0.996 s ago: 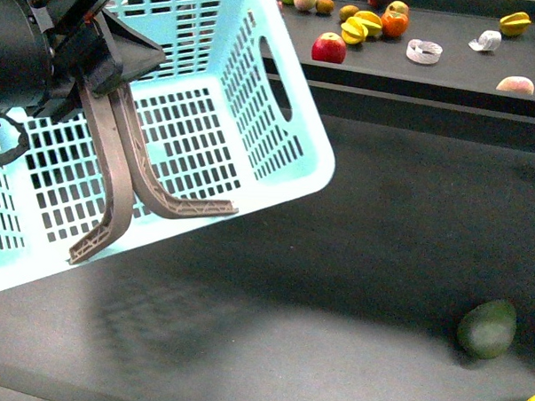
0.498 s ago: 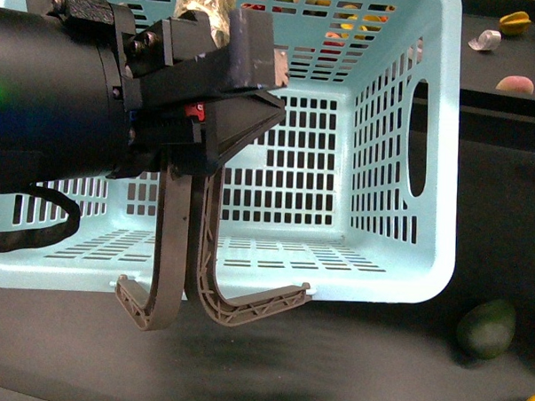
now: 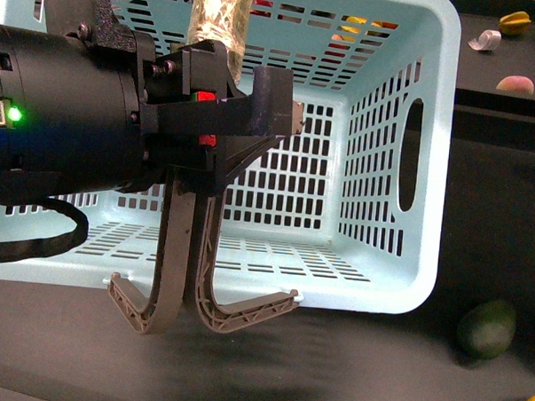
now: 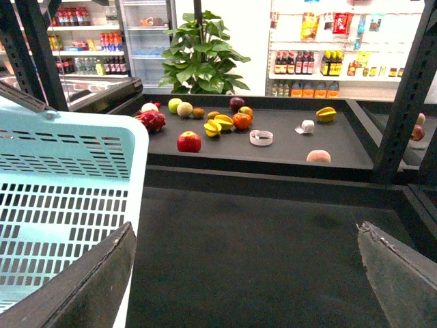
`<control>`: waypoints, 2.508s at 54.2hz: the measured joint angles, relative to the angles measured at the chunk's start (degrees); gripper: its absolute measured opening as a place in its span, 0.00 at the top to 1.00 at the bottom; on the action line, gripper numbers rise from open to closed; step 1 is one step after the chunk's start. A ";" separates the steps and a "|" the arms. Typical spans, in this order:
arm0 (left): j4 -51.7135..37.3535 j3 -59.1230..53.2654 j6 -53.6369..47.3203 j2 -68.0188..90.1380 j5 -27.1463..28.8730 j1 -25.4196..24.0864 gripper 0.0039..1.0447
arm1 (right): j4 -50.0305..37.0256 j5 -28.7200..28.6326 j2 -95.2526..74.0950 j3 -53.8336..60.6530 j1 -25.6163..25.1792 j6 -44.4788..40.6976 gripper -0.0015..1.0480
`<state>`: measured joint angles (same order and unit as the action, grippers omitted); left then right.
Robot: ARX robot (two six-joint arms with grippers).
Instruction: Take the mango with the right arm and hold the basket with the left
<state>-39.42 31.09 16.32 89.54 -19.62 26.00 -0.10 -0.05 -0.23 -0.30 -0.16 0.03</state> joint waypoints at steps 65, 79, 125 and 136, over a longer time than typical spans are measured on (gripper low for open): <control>-0.74 0.00 -0.83 0.28 5.53 0.42 0.93 | 2.03 10.75 -3.48 -1.01 2.27 1.99 0.08; -0.74 0.00 -0.85 0.31 5.25 0.44 0.93 | -21.18 8.85 -38.12 -2.05 -6.10 3.74 0.08; -0.76 0.00 -0.85 0.35 5.33 0.42 0.93 | -35.23 -10.97 -111.78 -16.63 -19.63 -41.24 0.08; -0.76 0.00 -0.87 0.35 5.25 0.42 0.93 | -35.30 -8.79 -122.09 -21.70 -20.33 -50.36 0.08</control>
<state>-40.18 31.09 15.44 89.89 -14.37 26.41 -35.40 -8.84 -122.32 -22.00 -20.49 -50.33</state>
